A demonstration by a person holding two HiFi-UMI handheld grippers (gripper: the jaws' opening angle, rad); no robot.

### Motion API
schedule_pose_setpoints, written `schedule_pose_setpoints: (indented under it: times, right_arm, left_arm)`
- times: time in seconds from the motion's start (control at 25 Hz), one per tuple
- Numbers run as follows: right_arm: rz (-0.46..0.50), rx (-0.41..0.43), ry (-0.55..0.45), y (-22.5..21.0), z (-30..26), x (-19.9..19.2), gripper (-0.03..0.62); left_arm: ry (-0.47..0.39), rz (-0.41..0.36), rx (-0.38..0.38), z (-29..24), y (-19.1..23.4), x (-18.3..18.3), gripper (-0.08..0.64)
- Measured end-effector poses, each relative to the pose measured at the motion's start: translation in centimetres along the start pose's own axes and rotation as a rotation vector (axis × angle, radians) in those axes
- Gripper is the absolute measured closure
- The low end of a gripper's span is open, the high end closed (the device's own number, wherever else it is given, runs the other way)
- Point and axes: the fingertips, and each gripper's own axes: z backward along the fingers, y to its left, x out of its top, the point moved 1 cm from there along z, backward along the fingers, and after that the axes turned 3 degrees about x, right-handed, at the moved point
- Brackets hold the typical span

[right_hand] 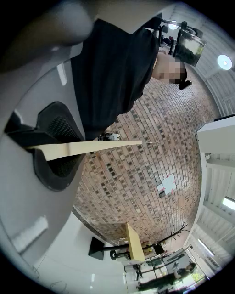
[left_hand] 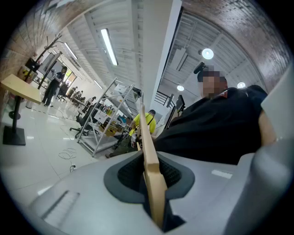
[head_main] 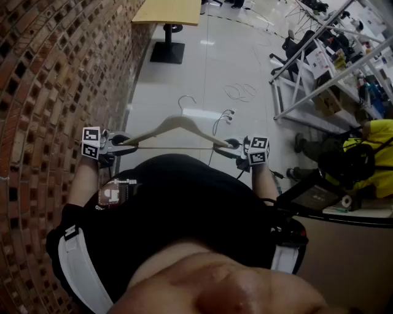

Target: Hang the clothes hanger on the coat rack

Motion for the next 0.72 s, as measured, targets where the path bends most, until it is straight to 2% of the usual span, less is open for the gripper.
schedule_pose_setpoints:
  times: [0.28,0.44,0.72]
  right_arm:
    - [-0.001,0.031,0.008,-1.6,2.6,-0.6,0.537]
    - [-0.008,0.058,0.015,-2.6,2.2,-0.3,0.537]
    - [-0.020,0.054,0.047,-6.5,0.2,1.9,0.537]
  left_arm:
    - [-0.008,0.019,0.027,-2.8,0.3,-0.1,0.511]
    - [-0.012,0.036,0.052,-2.5,0.8,-0.1,0.511]
    - [-0.039,0.051,0.042,-0.3,5.1,0.8,0.509]
